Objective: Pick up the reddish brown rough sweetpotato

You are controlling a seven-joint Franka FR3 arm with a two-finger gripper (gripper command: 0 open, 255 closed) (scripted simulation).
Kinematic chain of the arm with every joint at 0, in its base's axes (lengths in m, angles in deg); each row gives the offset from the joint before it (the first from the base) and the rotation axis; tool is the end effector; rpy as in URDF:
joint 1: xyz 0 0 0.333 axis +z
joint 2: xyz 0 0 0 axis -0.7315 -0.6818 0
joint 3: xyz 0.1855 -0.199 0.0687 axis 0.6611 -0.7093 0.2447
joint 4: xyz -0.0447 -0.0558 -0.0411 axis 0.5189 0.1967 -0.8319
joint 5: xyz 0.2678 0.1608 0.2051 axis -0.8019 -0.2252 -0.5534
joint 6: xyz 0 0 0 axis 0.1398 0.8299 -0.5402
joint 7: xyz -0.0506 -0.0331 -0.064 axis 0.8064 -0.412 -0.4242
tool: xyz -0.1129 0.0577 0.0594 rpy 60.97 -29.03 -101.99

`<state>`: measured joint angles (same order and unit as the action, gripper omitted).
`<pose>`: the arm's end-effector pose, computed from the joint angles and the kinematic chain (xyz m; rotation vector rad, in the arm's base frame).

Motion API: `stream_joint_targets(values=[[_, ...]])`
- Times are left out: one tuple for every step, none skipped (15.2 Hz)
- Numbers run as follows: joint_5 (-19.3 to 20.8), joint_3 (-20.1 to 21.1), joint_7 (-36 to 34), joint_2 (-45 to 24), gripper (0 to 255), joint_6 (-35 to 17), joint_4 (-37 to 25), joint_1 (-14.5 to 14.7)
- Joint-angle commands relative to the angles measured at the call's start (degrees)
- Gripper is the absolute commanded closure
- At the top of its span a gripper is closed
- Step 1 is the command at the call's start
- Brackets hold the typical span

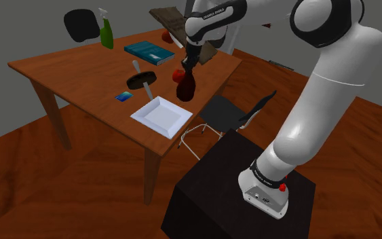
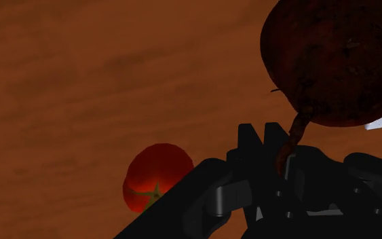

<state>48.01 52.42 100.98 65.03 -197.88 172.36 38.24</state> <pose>0.5571 -0.1542 0.3259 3.0887 0.0168 0.0620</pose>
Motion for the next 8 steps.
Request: stream_joint_targets(values=[[0.1,0.0,0.0,0.7,255,1.6,-0.9,0.0],[0.1,0.0,0.0,1.0,255,2.3,-1.3,0.1],[0.1,0.0,0.0,1.3,255,3.0,-1.7,0.1],[0.2,0.0,0.0,1.6,255,3.7,-2.1,0.1],[0.2,0.0,0.0,1.9,255,4.4,-2.6,0.1],[0.2,0.0,0.0,2.1,255,5.1,-3.0,0.1],[0.2,0.0,0.0,2.2,255,5.2,-3.1,0.1],[0.2,0.0,0.0,2.2,255,5.2,-3.1,0.1]])
